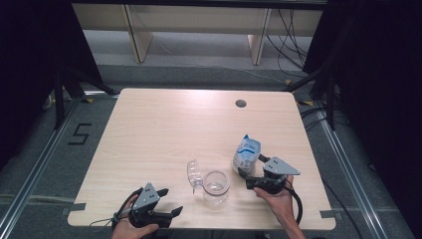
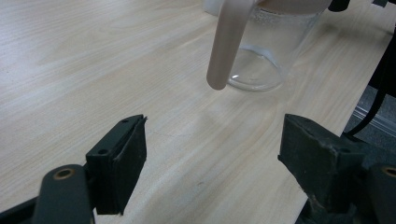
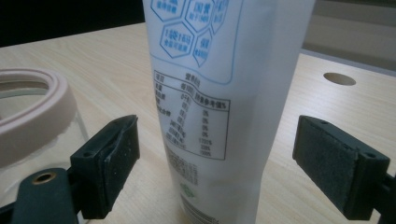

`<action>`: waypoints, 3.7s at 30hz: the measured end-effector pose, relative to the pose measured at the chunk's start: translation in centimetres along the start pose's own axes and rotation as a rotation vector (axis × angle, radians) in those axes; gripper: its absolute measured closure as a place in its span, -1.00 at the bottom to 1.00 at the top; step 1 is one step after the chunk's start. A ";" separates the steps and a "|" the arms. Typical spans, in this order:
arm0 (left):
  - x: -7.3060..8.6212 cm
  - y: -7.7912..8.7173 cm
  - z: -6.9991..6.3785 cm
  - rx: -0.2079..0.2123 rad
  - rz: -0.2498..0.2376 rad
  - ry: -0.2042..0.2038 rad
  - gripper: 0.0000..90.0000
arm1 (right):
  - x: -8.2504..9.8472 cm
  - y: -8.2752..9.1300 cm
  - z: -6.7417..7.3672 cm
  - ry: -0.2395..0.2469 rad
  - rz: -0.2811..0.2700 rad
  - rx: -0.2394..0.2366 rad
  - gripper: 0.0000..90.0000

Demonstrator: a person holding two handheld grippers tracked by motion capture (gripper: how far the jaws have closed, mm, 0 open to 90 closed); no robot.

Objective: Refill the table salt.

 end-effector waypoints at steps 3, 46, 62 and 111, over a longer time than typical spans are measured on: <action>0.0 0.0 0.0 0.001 -0.003 -0.004 -0.50 | 0.1 -0.5 0.0 0.005 -0.001 -0.012 -0.66; -0.1 0.1 0.0 0.008 -0.002 -0.023 -0.50 | 0.3 -3.4 -0.6 0.026 -0.061 -0.029 -0.27; -0.1 0.0 -0.1 0.009 -0.009 -0.023 -0.50 | 0.3 -3.4 -0.8 0.030 -0.030 -0.053 -0.17; -0.1 0.1 -0.2 0.003 0.001 -0.020 -0.49 | -2.6 -3.3 -0.6 0.433 0.021 -0.017 -0.11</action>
Point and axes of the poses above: each handheld gripper's, and its own axes: y roughly backward along the jaws, x roughly out of its underside, z roughly to its left, the point moved 8 cm from there along -y, roughly forward along the jaws, and after that the axes turned 7 degrees about -x, right-handed, at the moved point
